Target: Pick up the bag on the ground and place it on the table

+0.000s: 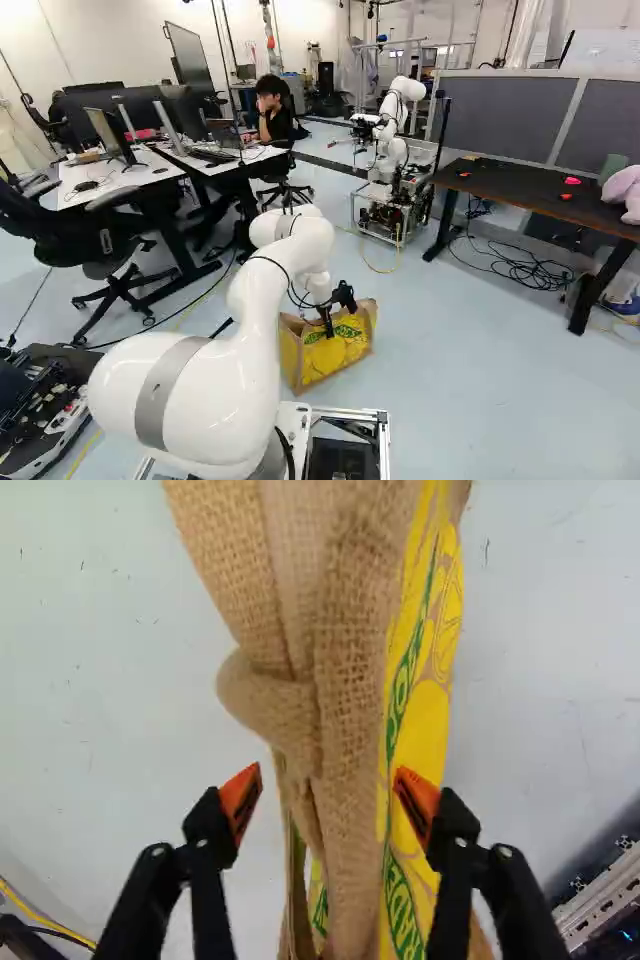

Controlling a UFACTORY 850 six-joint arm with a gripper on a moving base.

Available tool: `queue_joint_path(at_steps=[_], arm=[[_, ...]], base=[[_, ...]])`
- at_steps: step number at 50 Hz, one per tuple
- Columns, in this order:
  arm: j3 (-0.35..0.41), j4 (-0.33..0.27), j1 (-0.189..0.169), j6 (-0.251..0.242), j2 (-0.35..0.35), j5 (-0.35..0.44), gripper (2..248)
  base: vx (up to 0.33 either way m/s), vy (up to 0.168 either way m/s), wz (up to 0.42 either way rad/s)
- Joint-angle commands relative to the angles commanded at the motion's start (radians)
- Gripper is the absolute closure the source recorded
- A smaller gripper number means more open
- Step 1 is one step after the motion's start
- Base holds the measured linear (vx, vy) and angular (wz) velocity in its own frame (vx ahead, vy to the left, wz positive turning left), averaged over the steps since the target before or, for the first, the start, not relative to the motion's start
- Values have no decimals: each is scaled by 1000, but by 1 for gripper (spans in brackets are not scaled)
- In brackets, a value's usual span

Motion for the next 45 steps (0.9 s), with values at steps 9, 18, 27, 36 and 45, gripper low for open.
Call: queue_joint_path(at_steps=[9,18,27,36,45], arm=[[0,0,0,0,0,0,122],[0,0,0,0,0,0,196],[0,0,0,0,0,0,228],[26,0,0,0,23,0,229],[69,-3,-1,0,60,0,229]], base=[[0,0,0],[0,0,0],[0,0,0],[0,0,0],[0,0,0]])
